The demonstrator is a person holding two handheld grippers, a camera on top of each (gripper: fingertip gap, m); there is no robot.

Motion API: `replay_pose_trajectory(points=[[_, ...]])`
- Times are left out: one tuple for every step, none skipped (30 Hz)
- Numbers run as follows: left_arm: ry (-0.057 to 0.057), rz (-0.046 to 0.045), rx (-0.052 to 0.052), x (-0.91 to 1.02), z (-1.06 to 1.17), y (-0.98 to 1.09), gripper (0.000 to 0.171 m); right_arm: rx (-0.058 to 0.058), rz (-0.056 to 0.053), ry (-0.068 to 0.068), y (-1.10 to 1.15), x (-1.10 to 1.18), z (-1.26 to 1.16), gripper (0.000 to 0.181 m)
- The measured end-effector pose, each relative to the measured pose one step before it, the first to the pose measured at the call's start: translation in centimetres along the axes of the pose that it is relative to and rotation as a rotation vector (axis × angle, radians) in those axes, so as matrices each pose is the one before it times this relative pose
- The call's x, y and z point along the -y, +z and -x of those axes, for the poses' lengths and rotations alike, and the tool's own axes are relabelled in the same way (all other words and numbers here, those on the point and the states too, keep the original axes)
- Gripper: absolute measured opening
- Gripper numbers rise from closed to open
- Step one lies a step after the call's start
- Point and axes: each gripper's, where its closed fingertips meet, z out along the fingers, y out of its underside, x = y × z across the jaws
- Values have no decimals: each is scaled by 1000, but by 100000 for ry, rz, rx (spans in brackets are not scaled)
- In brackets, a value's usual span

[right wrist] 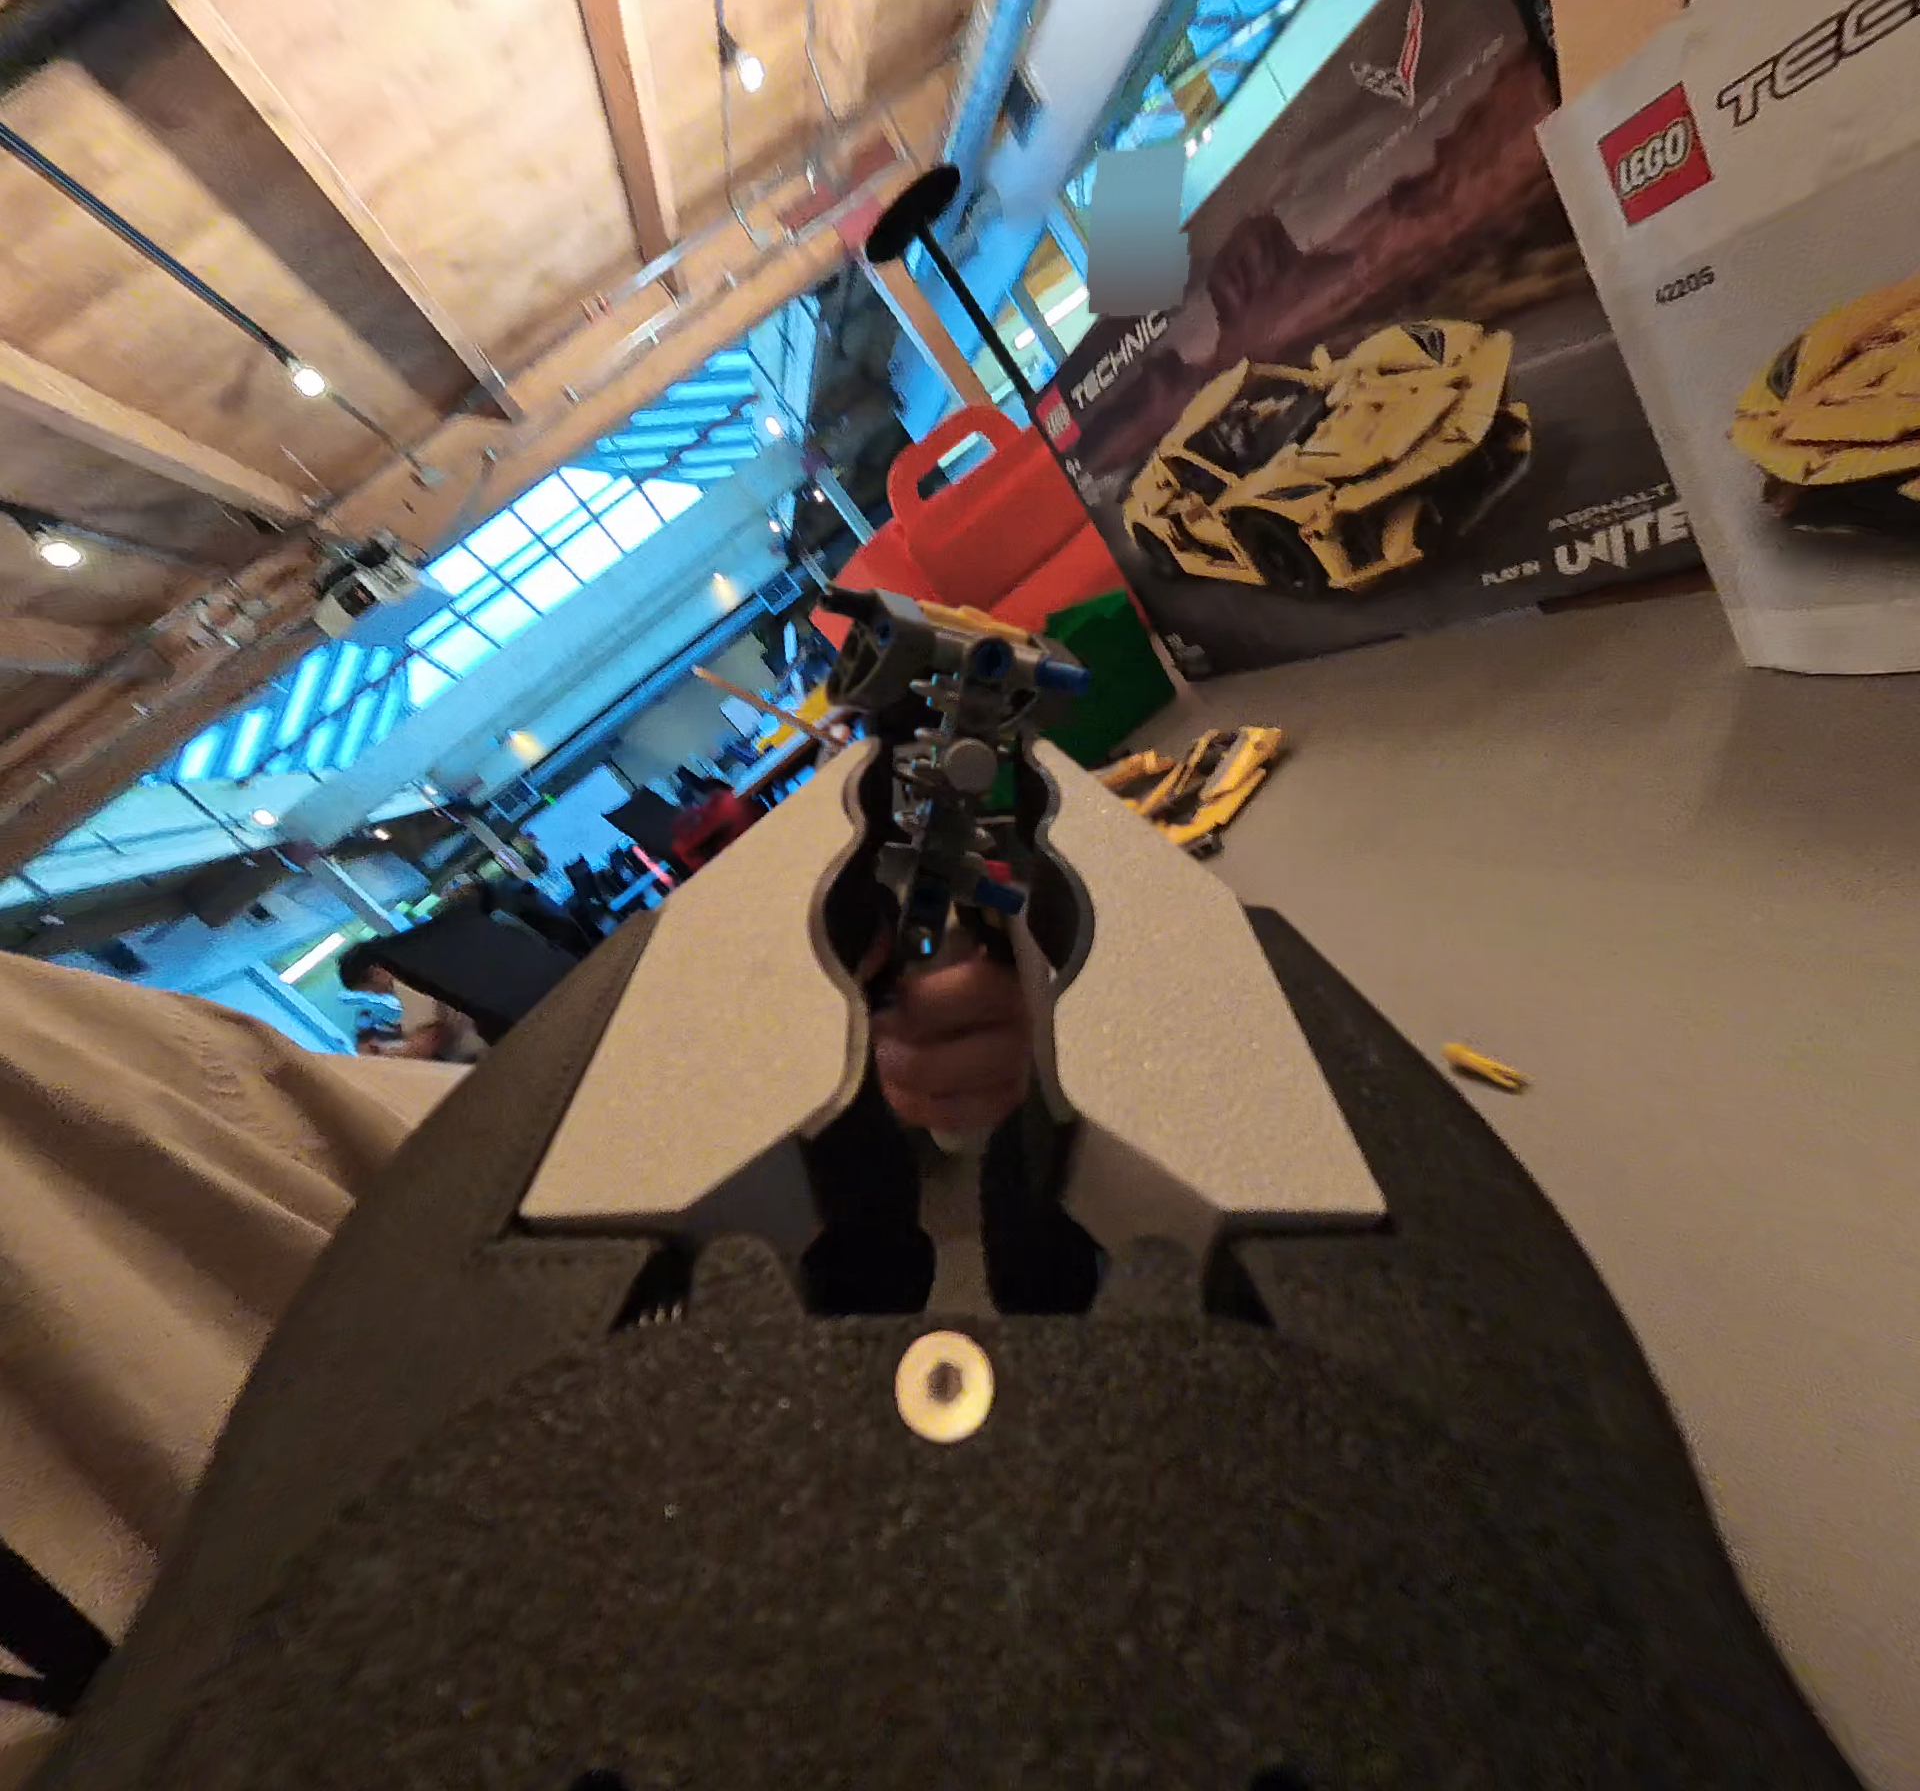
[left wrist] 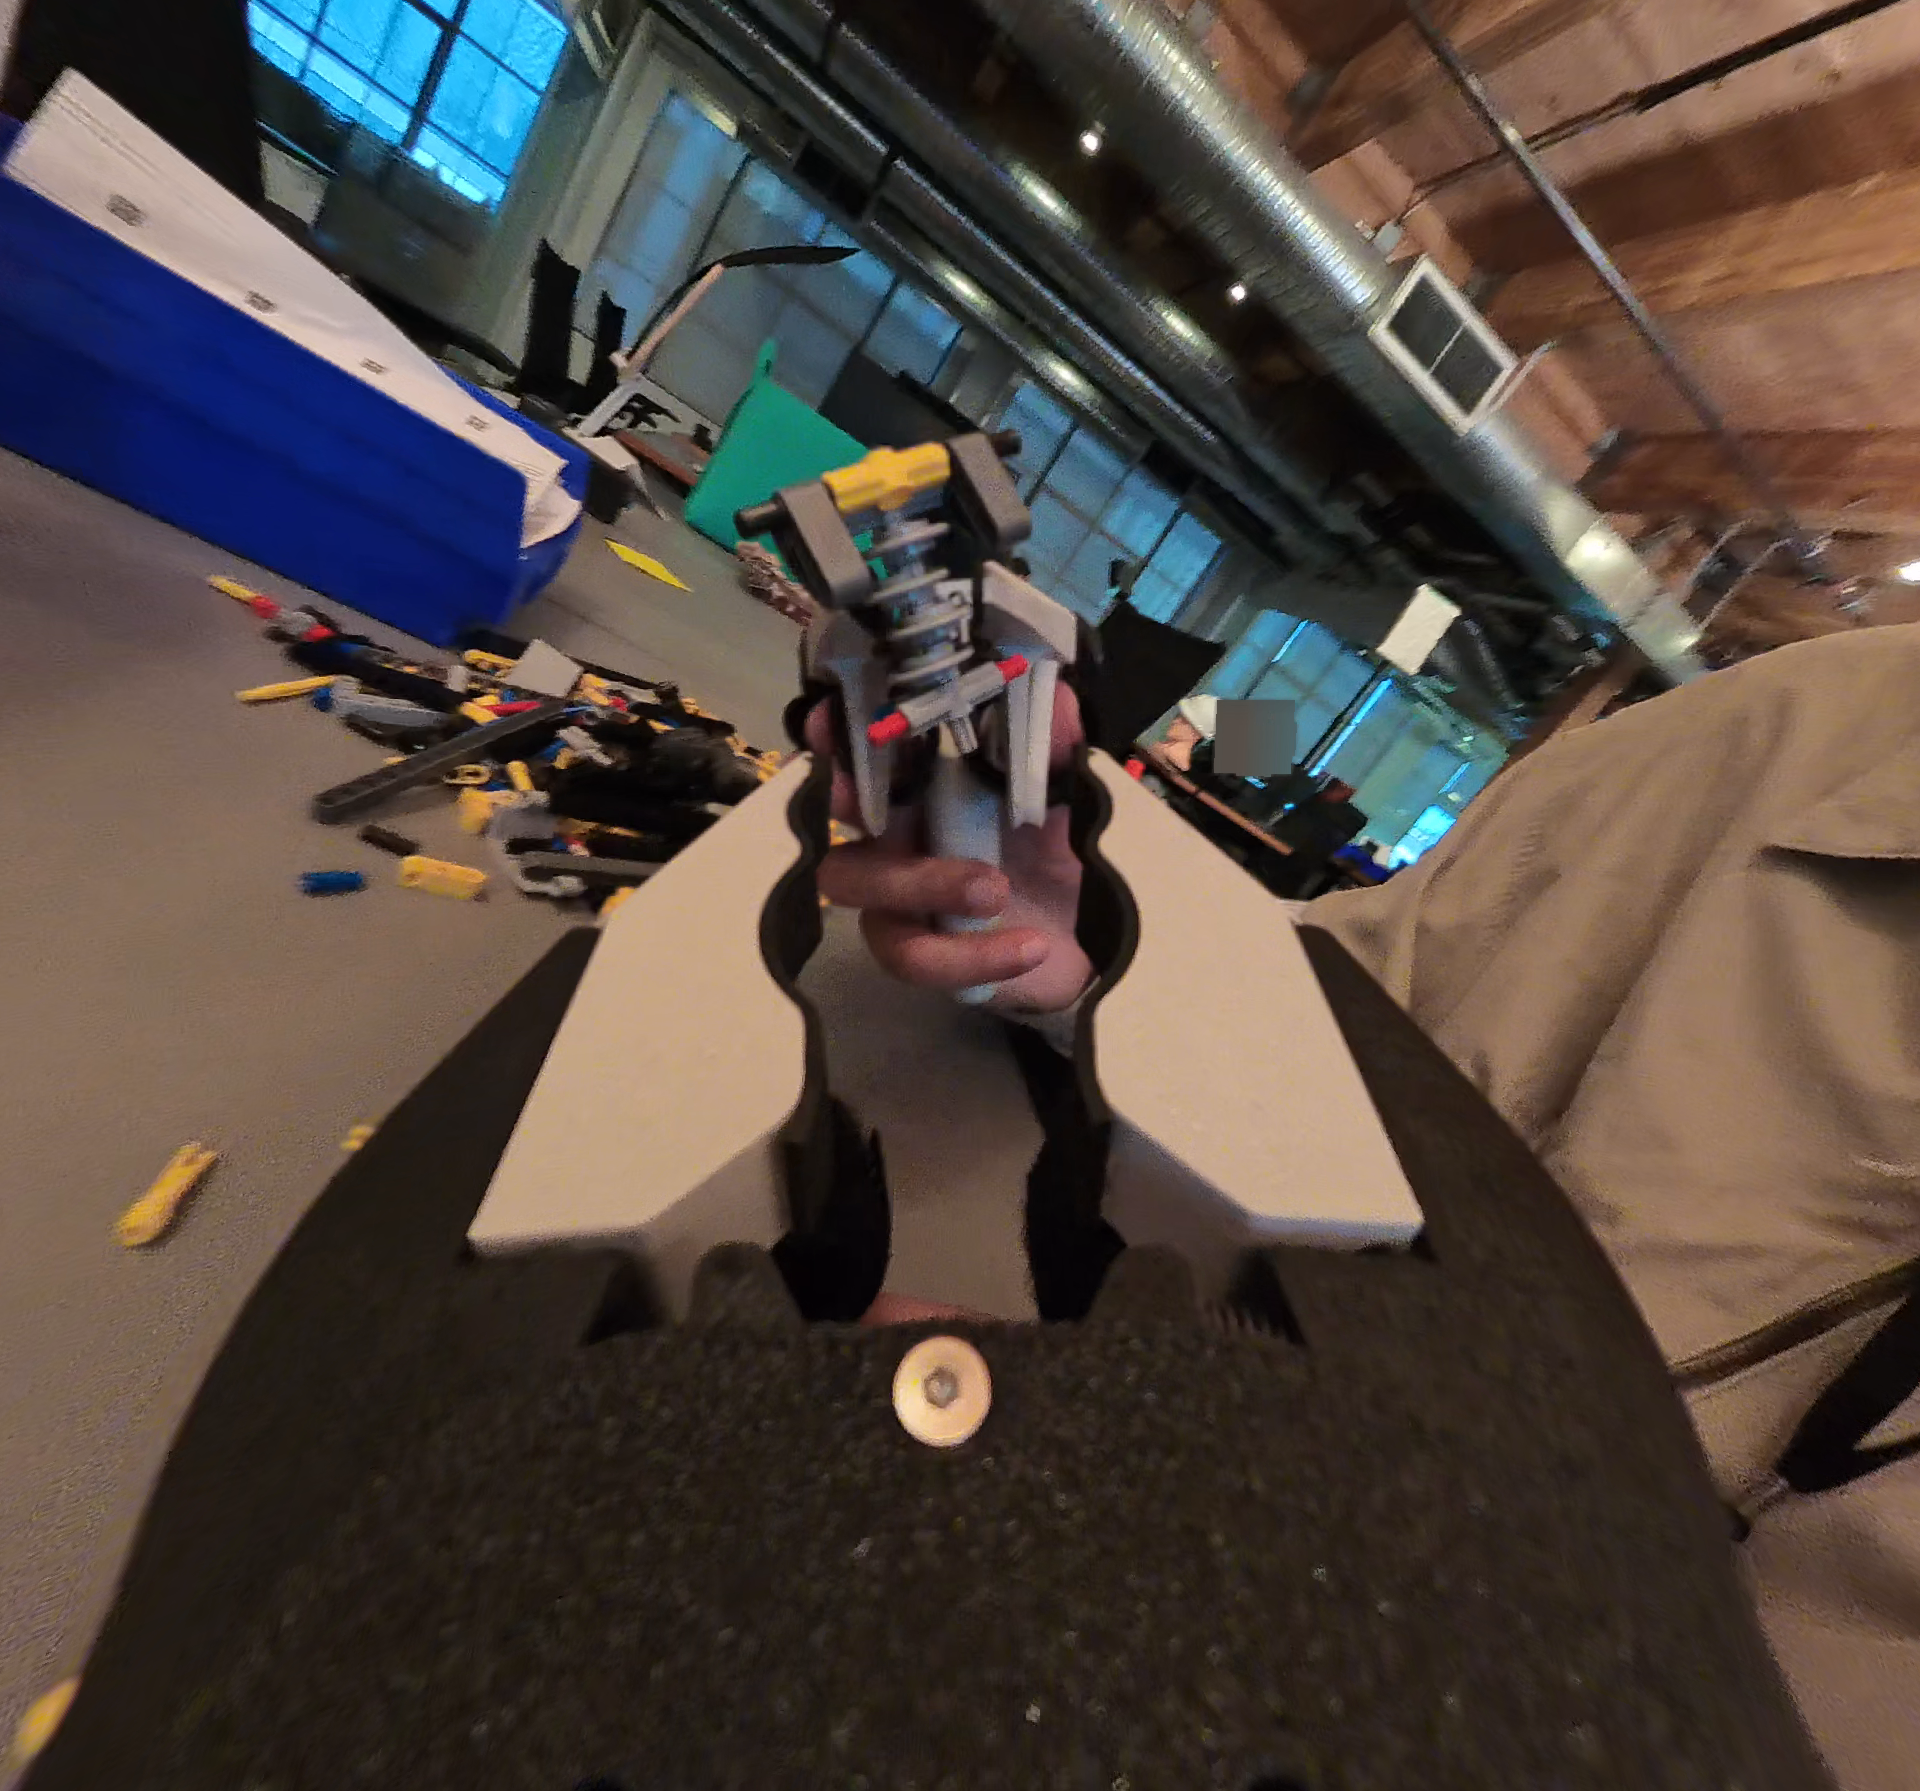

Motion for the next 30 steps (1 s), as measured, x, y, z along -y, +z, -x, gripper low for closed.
replay_pose_trajectory(points=[[-794,1250,-103,-351,2,346,45,3214,-1108,2140,180,-63,446,21],[-42,1407,546,-332,97,265,45,3043,511,1000,215,-237,499,22],[-296,392,322,-152,83,167,45,-821,1522,-1629,206,-412,-73,22],[-1286,-1010,-213,110,59,50,45,-2665,1969,-3921,161,-451,-308,22],[-2405,-2467,-678,387,32,-75,45,-1911,2043,-3154,111,-333,-150,21],[-2342,-2240,-859,388,8,-159,44,-1880,1823,-2378,34,-184,-135,22],[-1023,-417,-301,119,57,-133,42,-1885,868,-2503,0,-77,-150,21],[625,1325,478,-172,105,-68,39,-804,309,-1746,-26,-15,-29,21],[1794,1799,456,-287,60,-13,31,534,461,-17,3,-48,115,21],[1472,846,-313,-150,-112,35,24,144,1313,388,62,-220,9,21],[433,437,96,-89,-42,64,19,-838,1125,-321,73,-255,-133,21],[291,797,793,-125,91,64,19,-634,1162,-356,116,-267,-60,21],[188,242,496,-71,77,9,19,-411,640,71,66,-156,-60,21],[98,-41,316,-16,80,-25,19,-38,27,1103,-1,-25,-48,21],[-126,-248,425,25,103,8,18,-131,770,1830,5,-103,-117,22],[-436,-1198,146,132,37,59,18,441,428,1132,8,-98,-27,22],[-516,-1390,-644,97,-91,82,19,1284,497,858,42,-130,139,22],[-937,-670,-1039,-3,-118,90,19,812,-1144,664,-64,104,123,21],[-1428,-204,-643,-35,1,67,19,-188,-346,-47,-45,-5,8,21],[-1269,-87,-583,-27,50,20,19,-540,-366,-73,-36,-17,-94,21],[-740,-207,-429,-35,41,20,18,89,-110,96,-19,-35,-27,21],[-193,-251,127,-20,82,13,18,-70,116,1086,-17,-43,-72,21],[213,-226,10,-1,-11,6,18,180,-42,1611,-13,-10,-82,22],[1542,-278,-1244,51,-287,0,17,1959,-200,2103,-23,18,136,22],[2411,-47,-1948,94,-471,-23,16,4695,-312,2415,-146,179,485,22],[1978,740,-1456,96,-409,-97,17,4378,244,4464,-278,259,351,22],[1809,814,-962,143,-313,-203,17,3041,-668,4888,-460,452,102,26],[1258,64,-372,202,-184,-274,17,2544,-528,3307,-566,404,24,26],[426,-398,587,222,10,-278,17,1388,1327,2020,-501,92,-48,27],[118,-233,592,154,65,-197,17,812,2252,156,-311,-157,16,28]])
